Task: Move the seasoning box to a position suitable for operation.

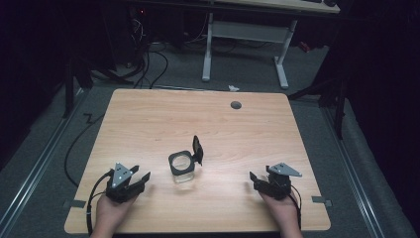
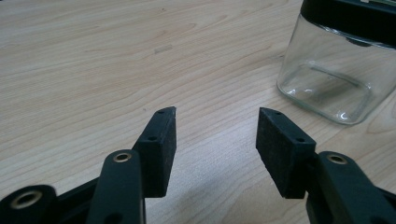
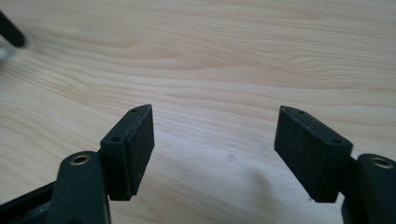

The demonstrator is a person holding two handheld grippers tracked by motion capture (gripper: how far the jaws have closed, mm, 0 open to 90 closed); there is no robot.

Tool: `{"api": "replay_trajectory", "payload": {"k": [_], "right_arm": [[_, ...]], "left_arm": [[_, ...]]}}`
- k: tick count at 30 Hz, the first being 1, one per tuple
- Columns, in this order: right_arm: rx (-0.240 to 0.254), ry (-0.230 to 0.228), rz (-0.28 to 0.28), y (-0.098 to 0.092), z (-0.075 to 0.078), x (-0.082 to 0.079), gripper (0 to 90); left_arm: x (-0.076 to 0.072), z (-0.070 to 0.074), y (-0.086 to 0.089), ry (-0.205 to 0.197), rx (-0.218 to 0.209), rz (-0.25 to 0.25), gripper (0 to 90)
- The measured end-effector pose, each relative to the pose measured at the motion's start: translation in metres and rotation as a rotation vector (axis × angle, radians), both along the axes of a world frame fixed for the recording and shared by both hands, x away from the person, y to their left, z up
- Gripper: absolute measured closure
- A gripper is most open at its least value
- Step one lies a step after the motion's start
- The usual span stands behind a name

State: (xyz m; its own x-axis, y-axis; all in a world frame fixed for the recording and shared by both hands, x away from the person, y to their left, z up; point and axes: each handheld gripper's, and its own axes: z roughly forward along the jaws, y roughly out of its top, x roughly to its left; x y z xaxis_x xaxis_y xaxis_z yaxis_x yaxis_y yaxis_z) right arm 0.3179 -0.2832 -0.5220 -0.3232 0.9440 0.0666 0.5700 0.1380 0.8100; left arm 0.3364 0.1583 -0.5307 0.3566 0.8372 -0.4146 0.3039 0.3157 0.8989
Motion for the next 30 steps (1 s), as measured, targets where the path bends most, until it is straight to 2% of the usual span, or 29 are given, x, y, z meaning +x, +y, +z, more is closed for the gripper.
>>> {"api": "replay_trajectory", "payload": {"k": [3,6,9,13,17,19,22,23,26,30], "right_arm": [[-0.022,-0.011,0.009,0.006,-0.001,-0.002,29.1],[0.005,-0.017,0.021,0.006,0.000,-0.003,29.6],[0.003,-0.033,0.030,0.004,-0.001,-0.008,30.5],[0.007,-0.047,0.016,0.001,-0.001,-0.016,32.6],[-0.008,-0.064,0.037,0.002,-0.002,-0.024,40.2],[0.005,-0.061,0.042,0.004,-0.002,-0.023,41.8],[-0.013,-0.068,0.056,0.007,-0.003,-0.023,42.4],[-0.020,-0.072,0.060,0.008,-0.003,-0.023,42.4],[-0.011,-0.081,0.054,0.006,0.000,-0.024,43.1],[-0.002,-0.102,0.046,0.003,0.002,-0.026,44.0]], "left_arm": [[-0.002,0.004,0.001,-0.012,-0.018,0.006,48.9],[-0.003,0.005,0.001,-0.009,-0.032,-0.001,48.9],[-0.002,0.002,0.000,-0.012,-0.016,-0.014,48.9],[-0.002,0.000,-0.001,-0.010,-0.023,-0.037,52.3],[-0.004,0.000,-0.007,0.013,-0.020,-0.047,60.1],[-0.005,0.001,-0.012,0.014,-0.011,-0.056,66.3],[-0.008,0.002,-0.020,0.024,-0.031,-0.084,74.7],[-0.010,0.002,-0.023,0.022,-0.024,-0.092,77.1],[-0.013,0.005,-0.031,0.023,-0.044,-0.114,84.6],[-0.017,0.004,-0.040,0.023,-0.040,-0.143,90.0]]}}
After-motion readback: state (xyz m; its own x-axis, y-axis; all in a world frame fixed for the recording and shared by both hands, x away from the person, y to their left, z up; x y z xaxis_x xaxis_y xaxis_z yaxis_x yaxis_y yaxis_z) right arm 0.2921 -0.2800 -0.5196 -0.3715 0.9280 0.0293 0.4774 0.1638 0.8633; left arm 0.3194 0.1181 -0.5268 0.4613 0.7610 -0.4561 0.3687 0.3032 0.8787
